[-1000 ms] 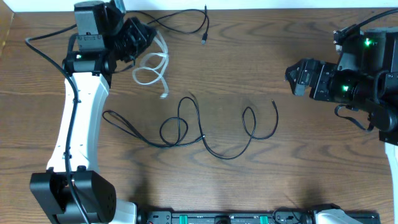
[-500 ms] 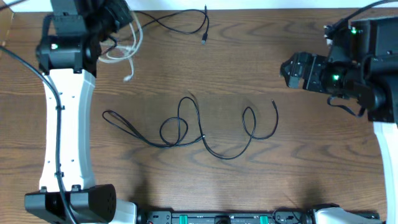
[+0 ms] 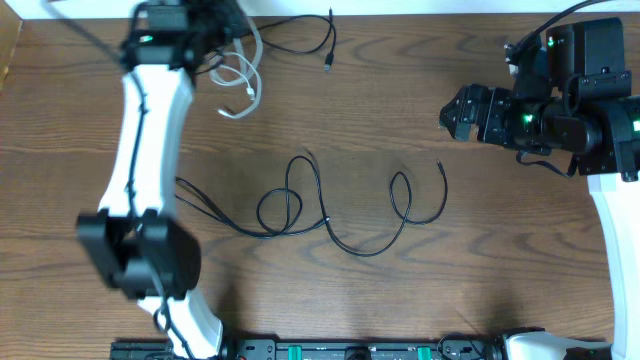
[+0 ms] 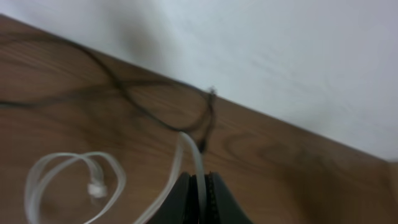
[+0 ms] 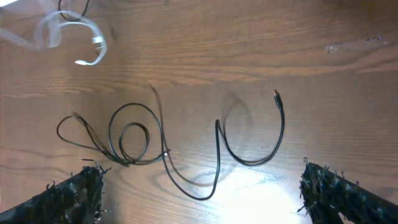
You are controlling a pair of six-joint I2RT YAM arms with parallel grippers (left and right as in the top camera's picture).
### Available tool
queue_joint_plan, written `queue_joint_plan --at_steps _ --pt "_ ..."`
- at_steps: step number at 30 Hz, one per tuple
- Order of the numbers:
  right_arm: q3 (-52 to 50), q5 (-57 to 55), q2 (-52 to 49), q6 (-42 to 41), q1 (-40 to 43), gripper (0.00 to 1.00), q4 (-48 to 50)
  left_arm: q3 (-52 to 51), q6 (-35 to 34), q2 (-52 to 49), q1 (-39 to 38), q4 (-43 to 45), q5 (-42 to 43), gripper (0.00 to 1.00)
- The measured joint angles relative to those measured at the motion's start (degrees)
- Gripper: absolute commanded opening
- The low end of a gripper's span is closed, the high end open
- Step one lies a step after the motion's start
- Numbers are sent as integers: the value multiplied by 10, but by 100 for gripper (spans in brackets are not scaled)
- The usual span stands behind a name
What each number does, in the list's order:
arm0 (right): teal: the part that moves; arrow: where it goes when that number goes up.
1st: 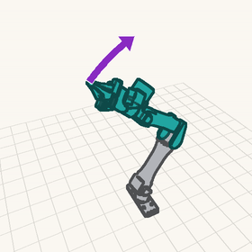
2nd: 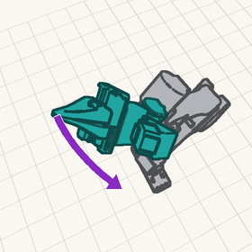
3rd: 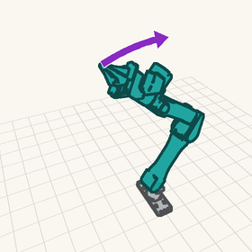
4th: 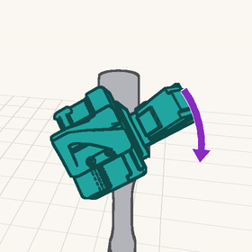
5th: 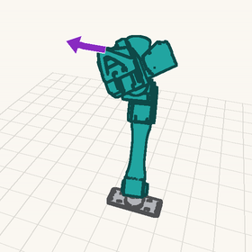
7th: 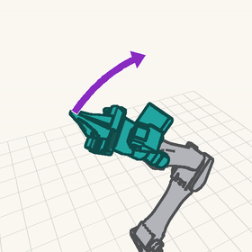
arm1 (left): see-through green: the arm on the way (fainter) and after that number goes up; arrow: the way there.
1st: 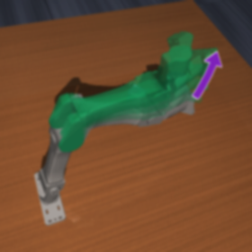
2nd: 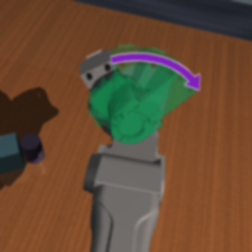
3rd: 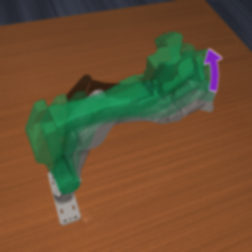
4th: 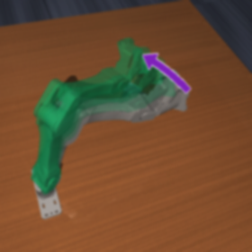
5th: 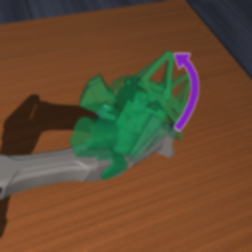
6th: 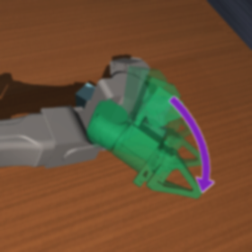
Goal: Untangle cables
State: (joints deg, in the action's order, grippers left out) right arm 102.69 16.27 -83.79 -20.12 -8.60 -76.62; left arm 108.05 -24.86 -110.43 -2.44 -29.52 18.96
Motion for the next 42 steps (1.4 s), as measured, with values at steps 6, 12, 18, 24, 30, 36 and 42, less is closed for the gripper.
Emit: queue_joint_plan --at_steps 6,12,18,24,30,36,42 --pt "0 2 0 0 0 99 0 0 -52 -52 -36 53 58 7" --pt "0 3 0 0 0 99 -1 0 -76 -51 -44 70 80 7" --pt "0 3 0 0 0 99 -3 -1 -84 -51 -11 70 77 7" --pt "0 3 0 0 0 99 -11 -6 -83 -74 27 73 64 8" --pt "0 3 0 0 0 99 -16 -8 -83 -166 64 68 62 8" --pt "0 2 0 0 0 99 -18 -16 -83 -229 128 53 61 8" --pt "0 -2 0 0 0 99 -16 -16 -82 -233 191 52 54 8"
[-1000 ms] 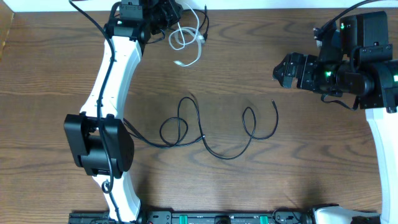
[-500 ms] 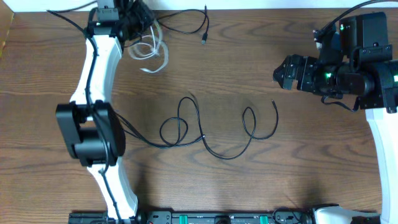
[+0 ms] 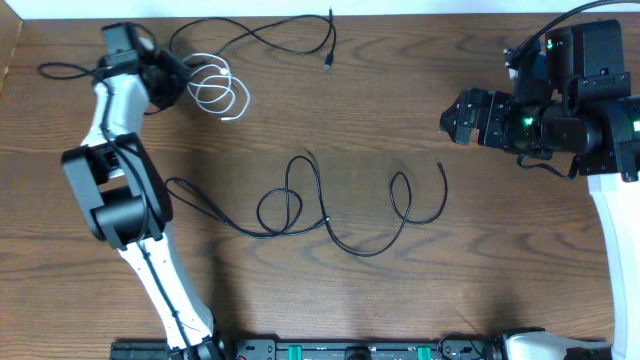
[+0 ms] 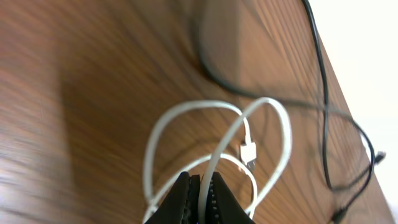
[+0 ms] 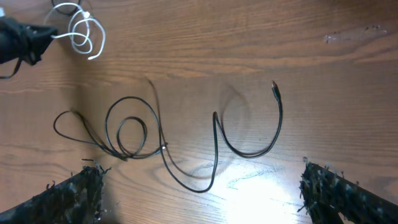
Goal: Untangle cables
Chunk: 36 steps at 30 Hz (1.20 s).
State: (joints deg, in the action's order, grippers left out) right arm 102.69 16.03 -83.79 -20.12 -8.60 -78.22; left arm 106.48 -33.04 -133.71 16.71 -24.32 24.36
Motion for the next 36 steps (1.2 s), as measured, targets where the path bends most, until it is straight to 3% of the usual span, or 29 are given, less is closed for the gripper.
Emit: queue_joint_plan --at_steps 1,2,6,7,21,28,31,36 --pt "0 0 0 0 0 99 0 0 2 0 9 0 -2 11" --pt "0 -1 0 0 0 99 0 0 6 0 16 -1 -4 23" --pt "0 -2 0 0 0 99 3 0 29 0 36 -2 -7 88" --pt "0 -2 0 0 0 99 5 0 33 0 39 -3 -7 91" --pt "-1 -4 0 0 0 99 7 0 62 9 45 -20 15 91" --pt "-33 -4 0 0 0 99 10 -2 17 138 67 -68 77 92" --pt "-59 -3 0 0 0 99 17 -2 13 214 78 -113 125 92" --pt "-111 28 0 -3 0 99 59 7 68 333 59 -311 206 92"
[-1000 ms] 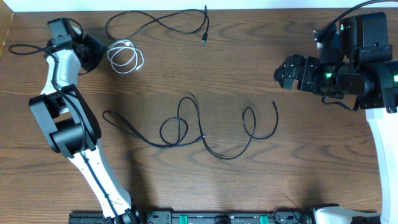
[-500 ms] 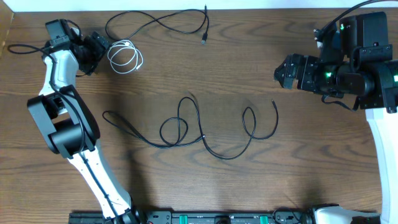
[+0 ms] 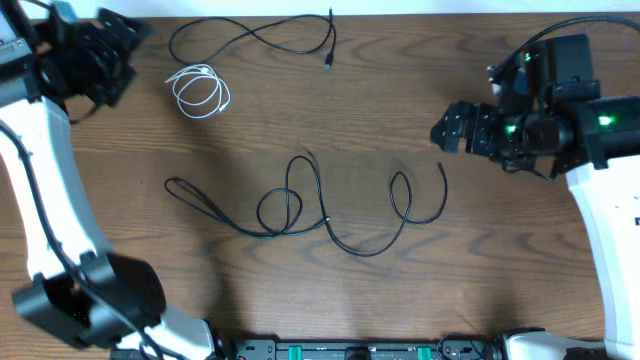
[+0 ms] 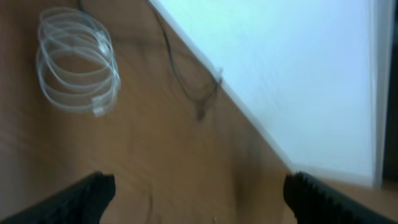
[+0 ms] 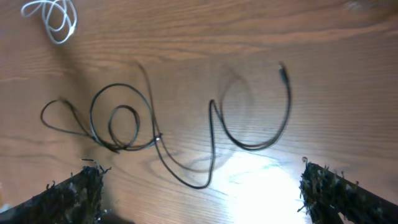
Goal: Untangle cables
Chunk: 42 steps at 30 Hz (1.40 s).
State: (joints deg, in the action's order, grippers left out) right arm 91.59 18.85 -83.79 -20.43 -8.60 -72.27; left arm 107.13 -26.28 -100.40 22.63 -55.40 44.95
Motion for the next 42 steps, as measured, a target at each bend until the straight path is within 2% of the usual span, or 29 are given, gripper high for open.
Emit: queue_joint_plan --at_steps 4,10,16,22,25,27,34,40,42 --pt "-48 30 0 -2 0 99 26 0 82 14 -69 -156 -15 92" --pt "-107 59 -1 -16 0 99 46 -26 133 -12 -200 -227 -143 92" --pt "-140 82 -1 -22 -26 99 46 -109 146 -24 -317 -185 -267 92" --pt "-154 88 -1 -25 -58 99 47 -179 145 -26 -366 -129 -335 92" --pt "-154 90 -1 -26 -68 99 54 -209 145 -26 -373 -89 -344 89" --pt "-154 93 -1 -26 -72 99 56 -226 145 -26 -374 -67 -342 74" --pt "-154 97 -1 -34 -74 99 57 -273 158 -26 -374 -26 -308 71" --pt "-154 97 -1 -36 -76 99 57 -311 157 -27 -374 -9 -298 56" --pt "-154 97 -1 -37 -76 99 57 -318 158 -27 -374 2 -297 55"
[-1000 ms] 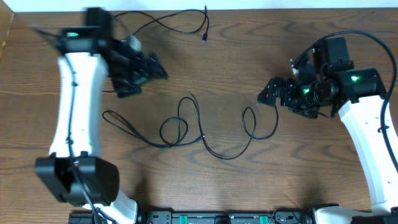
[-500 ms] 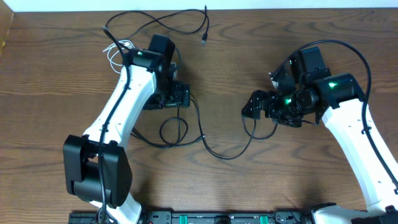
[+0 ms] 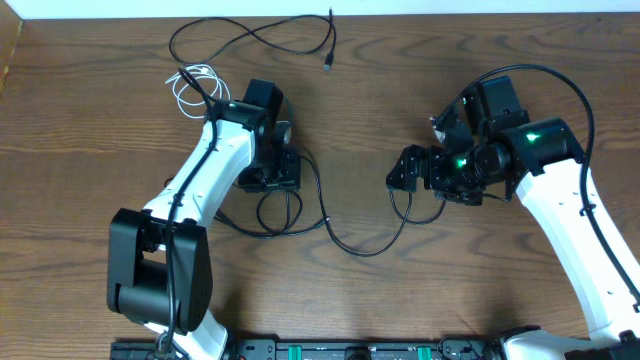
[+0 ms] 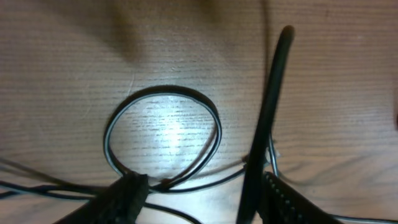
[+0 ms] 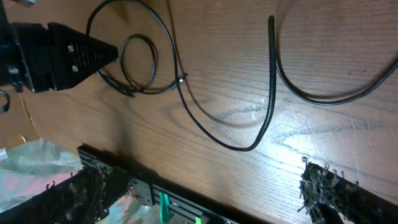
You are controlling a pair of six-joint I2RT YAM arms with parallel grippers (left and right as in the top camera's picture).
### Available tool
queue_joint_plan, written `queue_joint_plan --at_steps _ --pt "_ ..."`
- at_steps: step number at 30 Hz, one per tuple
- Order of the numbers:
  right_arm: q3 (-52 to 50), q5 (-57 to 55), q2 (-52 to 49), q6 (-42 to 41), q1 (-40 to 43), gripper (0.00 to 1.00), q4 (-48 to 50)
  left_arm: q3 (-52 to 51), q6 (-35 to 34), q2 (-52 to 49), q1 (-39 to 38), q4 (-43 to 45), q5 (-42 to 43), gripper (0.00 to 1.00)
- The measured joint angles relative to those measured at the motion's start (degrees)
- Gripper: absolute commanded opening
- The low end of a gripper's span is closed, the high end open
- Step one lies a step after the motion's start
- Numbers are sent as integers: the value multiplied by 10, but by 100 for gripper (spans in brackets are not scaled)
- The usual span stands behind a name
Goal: Untangle cables
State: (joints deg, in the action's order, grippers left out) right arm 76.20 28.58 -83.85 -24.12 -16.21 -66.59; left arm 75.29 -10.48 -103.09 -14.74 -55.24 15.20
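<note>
A long black cable (image 3: pixel 345 243) winds across the table's middle in several loops. My left gripper (image 3: pixel 272 178) hangs open low over its left loops; the left wrist view shows one round loop (image 4: pixel 163 93) ahead of the open left gripper (image 4: pixel 202 183), and a cable strand (image 4: pixel 266 130) rising by the right finger. My right gripper (image 3: pixel 405 172) stands open over the cable's right loop; the right wrist view has the cable (image 5: pixel 272 81) ahead of the right gripper (image 5: pixel 200 171). A white cable (image 3: pixel 183 88) lies coiled at the back left.
A second black cable (image 3: pixel 250 35) lies along the table's far edge, its plug (image 3: pixel 328 62) pointing forward. The left arm's link crosses beside the white cable. A rail with green clips (image 5: pixel 165 205) runs along the table's front edge.
My left gripper has moved from the far left corner to the black cable's left loops. The right gripper has come left and lower, over the right loop. Both stay open.
My left gripper was shut on the white cable at the back, near the upper black cable. Then it held it further left. Then the white cable lay coiled apart and the gripper was open. Now both grippers are open over the long black cable.
</note>
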Motion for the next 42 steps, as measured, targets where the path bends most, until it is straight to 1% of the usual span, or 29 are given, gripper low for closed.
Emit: queue_joint_plan --at_steps 7,15,20,25,32,42 --pt "0 2 0 0 0 99 -3 -2 0 0 0 19 1 55" --pt "0 2 0 0 0 99 -3 54 1 5 3 -6 15 55" --pt "0 2 0 0 0 99 -1 57 0 34 4 -20 26 55" --pt "0 2 0 0 0 99 0 54 0 41 4 -22 27 55" --pt "0 2 0 0 0 99 0 4 0 39 4 -8 25 54" --pt "0 2 0 0 0 99 0 1 1 39 4 15 25 50"
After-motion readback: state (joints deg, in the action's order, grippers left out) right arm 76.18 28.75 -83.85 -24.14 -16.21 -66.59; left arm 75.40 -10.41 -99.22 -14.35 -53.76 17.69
